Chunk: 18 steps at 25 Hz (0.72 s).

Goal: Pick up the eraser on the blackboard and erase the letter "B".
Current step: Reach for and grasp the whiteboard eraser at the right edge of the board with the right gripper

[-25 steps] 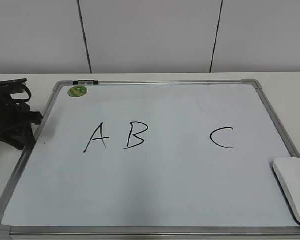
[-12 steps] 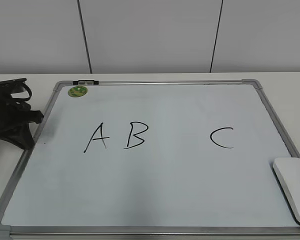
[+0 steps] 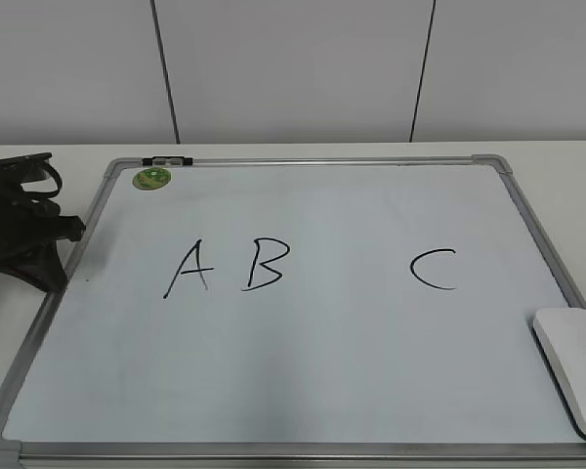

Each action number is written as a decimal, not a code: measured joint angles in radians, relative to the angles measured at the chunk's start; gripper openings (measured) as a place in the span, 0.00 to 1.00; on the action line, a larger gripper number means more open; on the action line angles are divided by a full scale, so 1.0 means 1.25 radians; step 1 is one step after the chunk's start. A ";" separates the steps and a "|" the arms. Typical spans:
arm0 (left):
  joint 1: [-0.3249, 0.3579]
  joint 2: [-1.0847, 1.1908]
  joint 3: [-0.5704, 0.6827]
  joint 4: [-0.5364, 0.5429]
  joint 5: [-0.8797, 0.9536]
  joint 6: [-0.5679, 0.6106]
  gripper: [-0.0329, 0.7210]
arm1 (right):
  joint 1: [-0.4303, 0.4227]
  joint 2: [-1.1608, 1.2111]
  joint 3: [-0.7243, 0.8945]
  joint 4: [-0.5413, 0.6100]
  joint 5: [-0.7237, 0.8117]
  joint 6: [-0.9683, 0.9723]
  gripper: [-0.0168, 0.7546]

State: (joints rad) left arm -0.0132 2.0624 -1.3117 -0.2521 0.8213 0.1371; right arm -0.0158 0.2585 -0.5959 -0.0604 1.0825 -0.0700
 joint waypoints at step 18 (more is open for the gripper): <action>0.000 0.000 -0.002 0.000 0.003 0.000 0.06 | 0.000 0.610 -0.061 0.153 -0.130 -0.102 0.78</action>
State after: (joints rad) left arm -0.0132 2.0624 -1.3141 -0.2521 0.8254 0.1371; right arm -0.0158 1.0210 -0.6725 0.1305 0.9195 -0.1980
